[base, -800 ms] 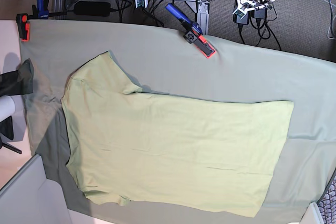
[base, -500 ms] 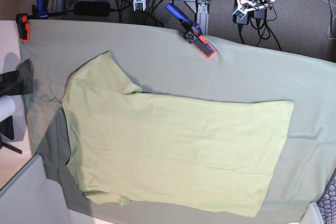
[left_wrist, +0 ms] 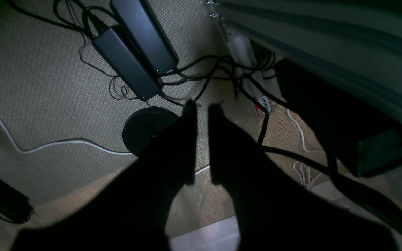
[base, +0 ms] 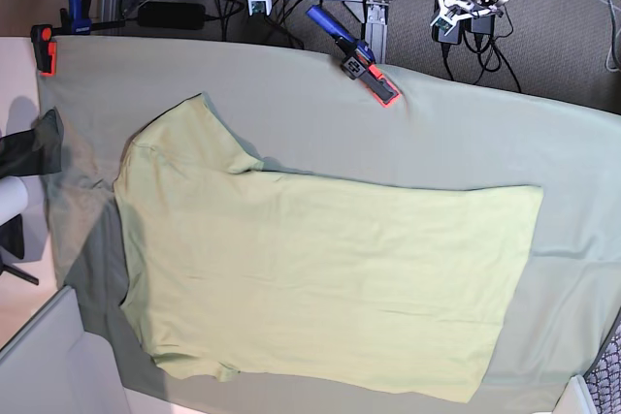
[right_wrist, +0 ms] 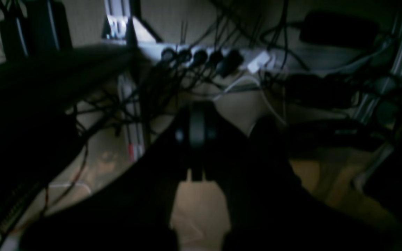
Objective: Fold the T-shirt properly
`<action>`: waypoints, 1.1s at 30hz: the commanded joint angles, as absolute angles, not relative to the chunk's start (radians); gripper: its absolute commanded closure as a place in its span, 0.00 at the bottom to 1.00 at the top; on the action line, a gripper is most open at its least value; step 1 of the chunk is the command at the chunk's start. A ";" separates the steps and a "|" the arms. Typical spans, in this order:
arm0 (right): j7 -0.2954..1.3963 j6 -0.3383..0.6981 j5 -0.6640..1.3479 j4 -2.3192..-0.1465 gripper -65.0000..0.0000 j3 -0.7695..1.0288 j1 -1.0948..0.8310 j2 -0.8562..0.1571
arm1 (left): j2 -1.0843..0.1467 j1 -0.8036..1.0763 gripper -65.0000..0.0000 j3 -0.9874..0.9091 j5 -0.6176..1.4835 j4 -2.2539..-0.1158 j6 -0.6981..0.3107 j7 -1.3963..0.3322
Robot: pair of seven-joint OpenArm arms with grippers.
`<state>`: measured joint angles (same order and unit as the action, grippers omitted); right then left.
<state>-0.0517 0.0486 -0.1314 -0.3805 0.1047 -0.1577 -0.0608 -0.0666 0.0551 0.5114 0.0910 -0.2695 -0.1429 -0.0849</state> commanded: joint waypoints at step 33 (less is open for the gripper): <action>0.080 0.152 -0.157 -0.463 1.00 0.107 -0.246 -0.133 | -0.153 0.143 0.91 0.500 0.072 -0.393 -0.405 -0.100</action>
